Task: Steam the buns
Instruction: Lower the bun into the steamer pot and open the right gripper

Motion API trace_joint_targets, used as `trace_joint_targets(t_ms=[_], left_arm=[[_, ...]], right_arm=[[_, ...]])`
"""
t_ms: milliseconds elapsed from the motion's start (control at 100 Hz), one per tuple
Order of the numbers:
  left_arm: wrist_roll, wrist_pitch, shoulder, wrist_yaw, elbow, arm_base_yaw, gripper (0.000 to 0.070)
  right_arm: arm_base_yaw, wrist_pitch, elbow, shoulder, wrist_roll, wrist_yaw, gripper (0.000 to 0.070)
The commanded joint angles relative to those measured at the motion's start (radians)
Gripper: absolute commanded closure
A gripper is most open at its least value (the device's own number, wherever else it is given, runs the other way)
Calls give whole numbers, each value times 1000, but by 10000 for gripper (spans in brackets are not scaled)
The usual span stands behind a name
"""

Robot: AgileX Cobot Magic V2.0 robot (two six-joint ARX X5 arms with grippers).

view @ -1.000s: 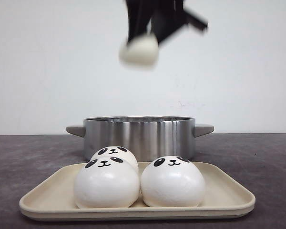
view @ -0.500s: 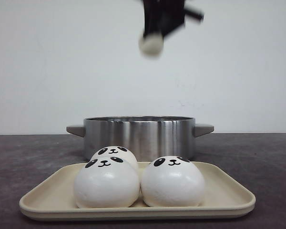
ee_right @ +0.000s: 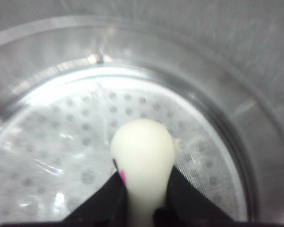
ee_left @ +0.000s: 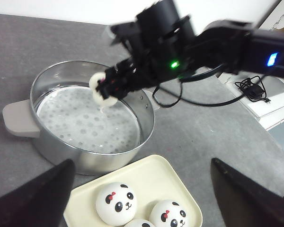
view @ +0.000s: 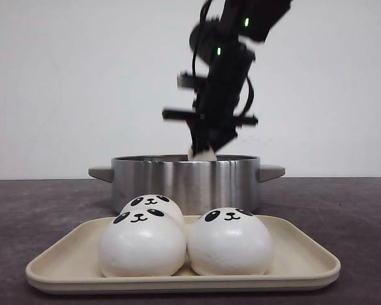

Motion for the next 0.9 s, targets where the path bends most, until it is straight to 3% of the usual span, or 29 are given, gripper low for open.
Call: trace_joint_targets(t_ms=[0, 110, 260, 320, 480, 700, 890], left_arm=[[11, 8, 5, -2, 12, -4, 145], [11, 7, 5, -2, 12, -4, 145], [11, 7, 5, -2, 12, -5, 145], [11, 7, 5, -2, 12, -5, 145], [10, 7, 5, -2, 12, -5, 145], [10, 7, 5, -2, 12, -5, 145], [10, 7, 5, -2, 12, -5, 145]], right_arm=[[-1, -5, 18, 29, -8, 5, 696], [-7, -25, 18, 43, 10, 31, 661], [-8, -27, 18, 43, 16, 45, 329], [-10, -33, 18, 43, 16, 48, 250], [-14, -71, 18, 43, 30, 49, 198], [-14, -89, 51, 12, 38, 50, 198], [-16, -155, 205, 2, 37, 48, 198]])
